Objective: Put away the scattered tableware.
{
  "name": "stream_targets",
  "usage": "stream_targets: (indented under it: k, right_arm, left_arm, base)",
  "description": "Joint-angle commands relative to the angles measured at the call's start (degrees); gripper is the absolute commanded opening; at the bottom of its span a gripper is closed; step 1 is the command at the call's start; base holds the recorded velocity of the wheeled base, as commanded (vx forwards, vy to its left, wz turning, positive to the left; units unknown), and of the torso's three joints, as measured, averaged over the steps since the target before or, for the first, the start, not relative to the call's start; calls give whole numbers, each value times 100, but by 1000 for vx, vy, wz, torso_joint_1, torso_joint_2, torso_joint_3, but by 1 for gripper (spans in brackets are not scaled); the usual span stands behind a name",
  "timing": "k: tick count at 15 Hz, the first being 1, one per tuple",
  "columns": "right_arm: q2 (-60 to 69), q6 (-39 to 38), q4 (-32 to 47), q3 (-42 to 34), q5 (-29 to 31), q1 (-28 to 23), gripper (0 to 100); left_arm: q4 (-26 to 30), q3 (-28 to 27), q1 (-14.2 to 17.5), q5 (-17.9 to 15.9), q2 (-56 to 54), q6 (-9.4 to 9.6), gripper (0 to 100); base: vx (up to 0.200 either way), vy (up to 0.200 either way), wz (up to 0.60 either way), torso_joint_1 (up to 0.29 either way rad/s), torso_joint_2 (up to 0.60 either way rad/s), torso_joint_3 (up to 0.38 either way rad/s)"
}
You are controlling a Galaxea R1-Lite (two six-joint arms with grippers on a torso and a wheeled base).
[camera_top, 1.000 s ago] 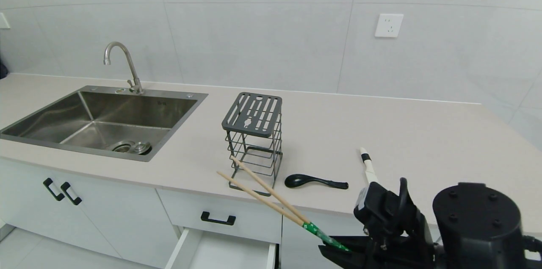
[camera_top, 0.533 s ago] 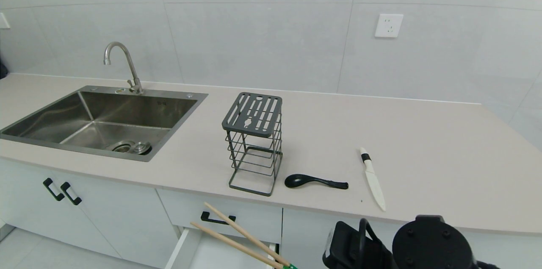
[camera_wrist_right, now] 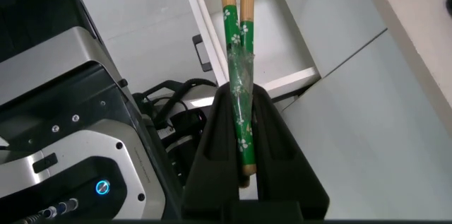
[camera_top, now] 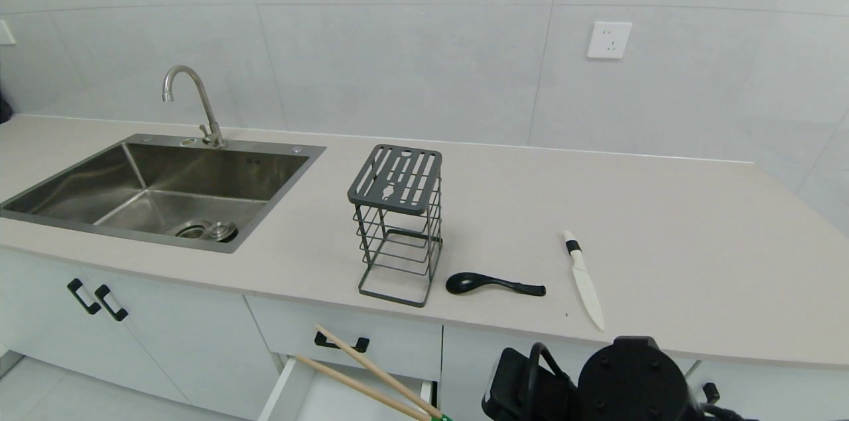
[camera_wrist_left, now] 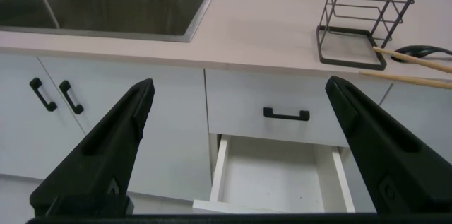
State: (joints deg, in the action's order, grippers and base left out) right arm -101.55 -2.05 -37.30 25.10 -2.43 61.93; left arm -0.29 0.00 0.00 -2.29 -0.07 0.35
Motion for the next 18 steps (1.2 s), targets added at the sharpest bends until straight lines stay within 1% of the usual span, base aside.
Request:
stream_targets:
  k: [1,5,9,11,12,15,18]
  right_arm:
    - [-190,11,-5,39,-4,3,0]
    - [-304,20,-14,232,5,-102,0]
    - [-418,-6,-14,417,5,-102,0]
    - [-489,-15,-5,531,5,-111,0]
    - [-594,-15,-14,716,-12,-111,0]
    - [-647,-33,-14,759,-21,-111,0]
    - [-937,-15,4,1146,-39,-67,0]
  left_arm:
    - [3,0,0,1,7,0,100]
    - [3,0,0,1,7,0,100]
    - [3,0,0,1,7,0,100]
    - [3,0,0,1,7,0,100]
    - [3,0,0,1,7,0,100]
    - [3,0,0,1,7,0,100]
    - [3,0,0,1,7,0,100]
  base:
    - [0,0,0,-100,203,105]
    - [0,0,0,-227,447,228]
    - [0,0,0,-109,221,108]
    - [0,0,0,-234,449,219]
    - [0,0,0,-256,500,242]
    - [0,0,0,-258,513,246]
    - [0,0,0,-259,504,242]
